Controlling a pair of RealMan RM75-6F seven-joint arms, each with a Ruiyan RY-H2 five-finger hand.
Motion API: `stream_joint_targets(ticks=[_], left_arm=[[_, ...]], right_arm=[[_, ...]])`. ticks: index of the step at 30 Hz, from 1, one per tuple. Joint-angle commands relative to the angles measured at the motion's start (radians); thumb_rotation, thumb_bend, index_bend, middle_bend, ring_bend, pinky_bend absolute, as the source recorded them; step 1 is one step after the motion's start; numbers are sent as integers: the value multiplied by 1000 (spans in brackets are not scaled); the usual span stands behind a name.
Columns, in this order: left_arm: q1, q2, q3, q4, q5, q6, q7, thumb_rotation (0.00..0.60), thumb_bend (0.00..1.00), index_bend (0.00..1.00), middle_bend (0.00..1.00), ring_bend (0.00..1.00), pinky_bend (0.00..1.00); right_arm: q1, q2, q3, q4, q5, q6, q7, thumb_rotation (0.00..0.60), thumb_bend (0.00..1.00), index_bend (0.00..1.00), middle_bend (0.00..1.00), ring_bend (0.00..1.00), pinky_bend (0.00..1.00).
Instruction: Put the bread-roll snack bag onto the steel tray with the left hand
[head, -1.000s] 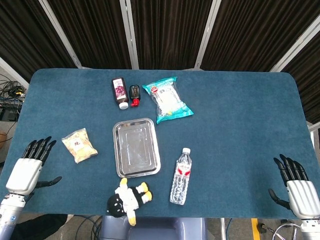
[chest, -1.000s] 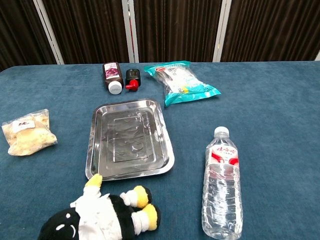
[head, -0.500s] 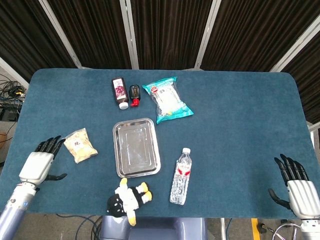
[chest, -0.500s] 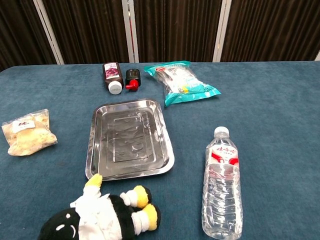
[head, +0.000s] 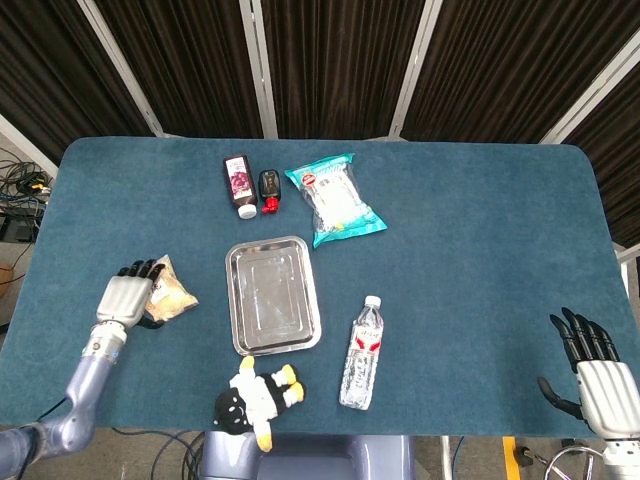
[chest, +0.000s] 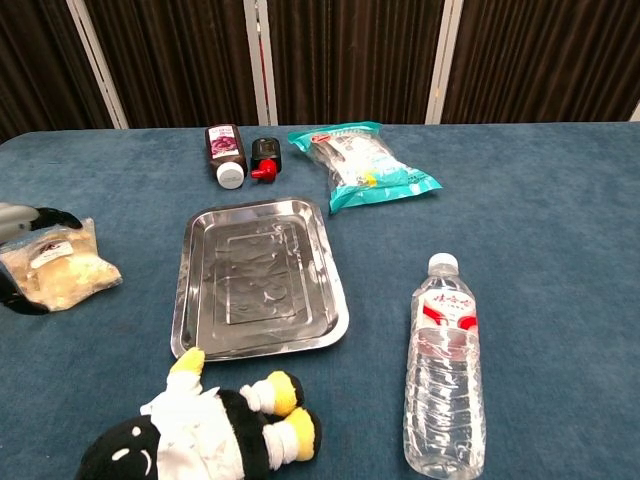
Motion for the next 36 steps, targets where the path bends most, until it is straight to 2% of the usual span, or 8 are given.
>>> stream_joint_targets(ticks=[1,7,12,17,22,27,30,36], left_arm=[[-7,-47,-7,26,34,69,-18,600,325,555,582,519,600],[20,19,18,-49,154,157,-64,600,366,707,737,662,705],[33,130,5,-211,242,222,-110,600,366,700,733,662,705],[14,128,-21,-297,335,259,-169,600,344,648,691,631,678],[-31,58,-33,-331,332,244,-93,600,284,461,478,437,489],[-75,-6,-35,-359,261,208,20,600,173,92,42,47,228],[-80,-14,-26,-376,241,211,53,600,136,0,0,0,135],[-44,65,14,-444,238,238,56,600,118,0,0,0,126]], right_arm=[[-2,2,1,2,0,4,7,600,303,0,0,0,76],[-5,2,1,7,-1,12,10,600,304,0,0,0,76],[-5,-3,2,7,-6,14,-2,600,304,0,0,0,75],[-2,-9,3,3,-9,10,-22,600,303,0,0,0,76],[0,-9,4,3,-12,12,-17,600,304,0,0,0,76],[0,-2,7,7,-9,14,7,600,303,0,0,0,76],[-1,2,8,8,-7,16,20,600,303,0,0,0,76],[-3,3,6,11,-9,21,19,600,303,0,0,0,75]])
